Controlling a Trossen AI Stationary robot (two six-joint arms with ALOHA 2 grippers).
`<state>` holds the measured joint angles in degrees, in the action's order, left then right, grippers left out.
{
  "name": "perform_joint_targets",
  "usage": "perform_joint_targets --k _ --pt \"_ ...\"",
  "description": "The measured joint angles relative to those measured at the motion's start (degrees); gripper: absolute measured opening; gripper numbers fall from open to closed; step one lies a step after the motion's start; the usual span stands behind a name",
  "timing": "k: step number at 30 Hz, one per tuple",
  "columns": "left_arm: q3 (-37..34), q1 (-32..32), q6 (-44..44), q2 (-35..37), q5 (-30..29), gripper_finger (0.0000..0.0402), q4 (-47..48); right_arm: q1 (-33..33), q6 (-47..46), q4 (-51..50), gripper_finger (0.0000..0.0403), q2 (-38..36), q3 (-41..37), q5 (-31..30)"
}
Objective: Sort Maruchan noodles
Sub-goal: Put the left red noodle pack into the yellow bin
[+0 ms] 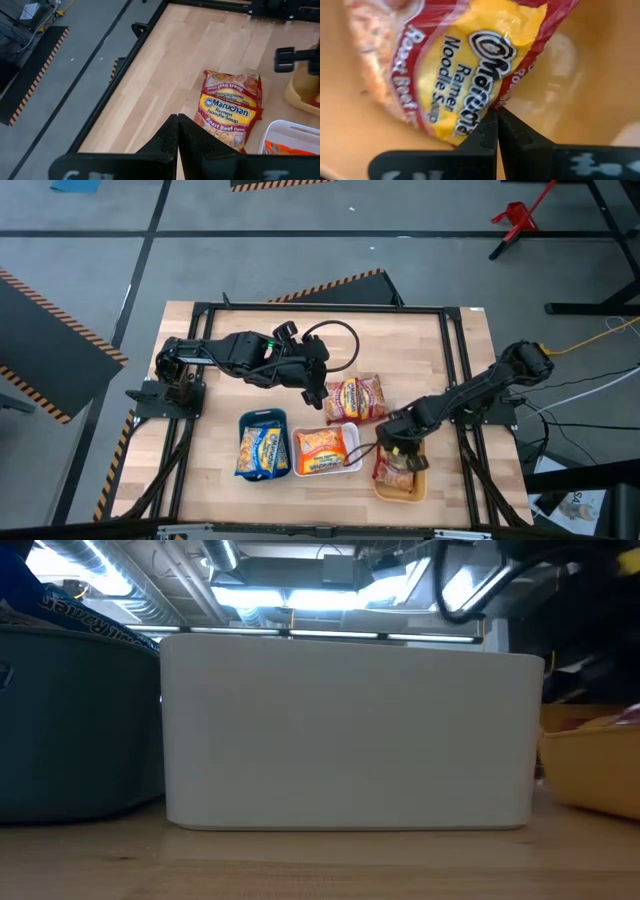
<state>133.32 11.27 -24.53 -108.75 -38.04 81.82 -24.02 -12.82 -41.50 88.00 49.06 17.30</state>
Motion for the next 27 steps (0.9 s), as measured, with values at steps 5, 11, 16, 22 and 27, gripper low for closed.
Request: perform_joint_targets --k 5,11,16,22,27 --pt "0.00 -0.04 1.13 0.00 -0.26 0.0000 0.00 0.05 5.16 -0.29 0.0000 -2.73 0.46 9.47" --pt "0.00 -0.17 1.15 0.00 -0.39 0.0000 0.00 0.05 4.30 0.66 0.0000 -6.52 1.97 4.23" --pt "0.00 -0.37 1.62 0.00 1.59 0.0000 -0.02 0.04 4.25 9.05 0.0000 -6.33 2.41 2.74" --pt "0.00 -0.42 1.67 0.00 1.85 0.0000 0.00 0.03 5.26 11.23 0.0000 -1.41 1.92 2.83" --pt "0.00 -0.47 2.58 0.00 1.90 0.0000 0.00 0.05 5.75 11.80 0.0000 2.88 -0.82 2.26"
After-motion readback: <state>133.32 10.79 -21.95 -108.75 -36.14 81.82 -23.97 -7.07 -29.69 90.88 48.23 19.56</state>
